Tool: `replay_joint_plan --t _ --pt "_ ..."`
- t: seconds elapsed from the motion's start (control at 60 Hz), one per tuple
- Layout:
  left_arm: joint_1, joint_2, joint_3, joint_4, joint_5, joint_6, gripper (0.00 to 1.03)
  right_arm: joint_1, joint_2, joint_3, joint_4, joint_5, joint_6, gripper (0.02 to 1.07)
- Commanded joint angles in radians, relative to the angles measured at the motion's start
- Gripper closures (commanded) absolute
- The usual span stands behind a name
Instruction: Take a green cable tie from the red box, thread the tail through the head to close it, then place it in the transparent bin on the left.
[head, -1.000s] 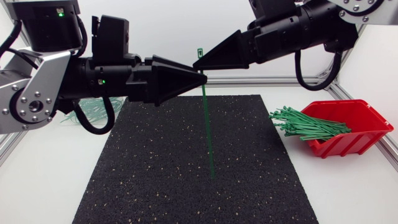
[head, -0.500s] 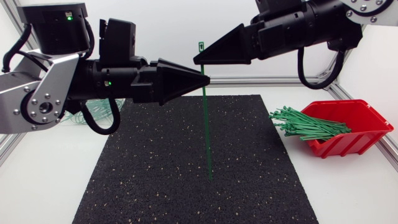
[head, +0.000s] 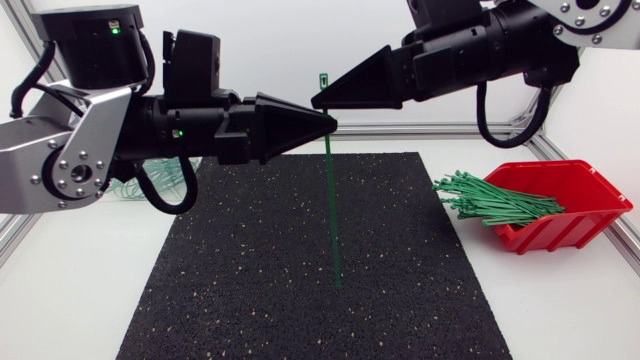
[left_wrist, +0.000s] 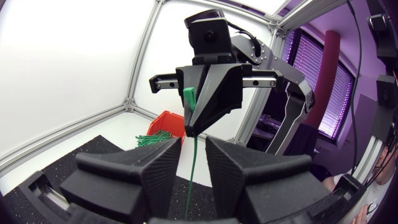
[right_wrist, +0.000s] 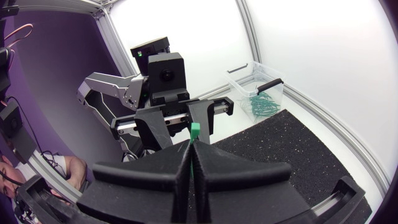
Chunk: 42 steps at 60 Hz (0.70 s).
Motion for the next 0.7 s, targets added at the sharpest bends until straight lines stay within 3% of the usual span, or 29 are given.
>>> replay_joint_plan --t 0.0,0.383,0.45,0.683 --pt "0.003 0.015 0.002 0.015 0.013 -0.029 0.80 0.006 -0.021 -0.024 0.011 -0.003 0.018 1.02" --pt "0.016 0.012 -0.002 0.025 0.013 -0.029 0.92 0.007 -0.022 -0.035 0.017 0.006 0.021 1.02" --pt "0.015 0.012 -0.002 0.031 0.013 -0.029 1.00 0.009 -0.024 -0.038 0.018 0.007 0.021 1.02" --pt "0.021 0.012 -0.004 0.020 0.013 -0.029 1.00 0.009 -0.041 -0.058 0.045 0.032 0.022 1.01"
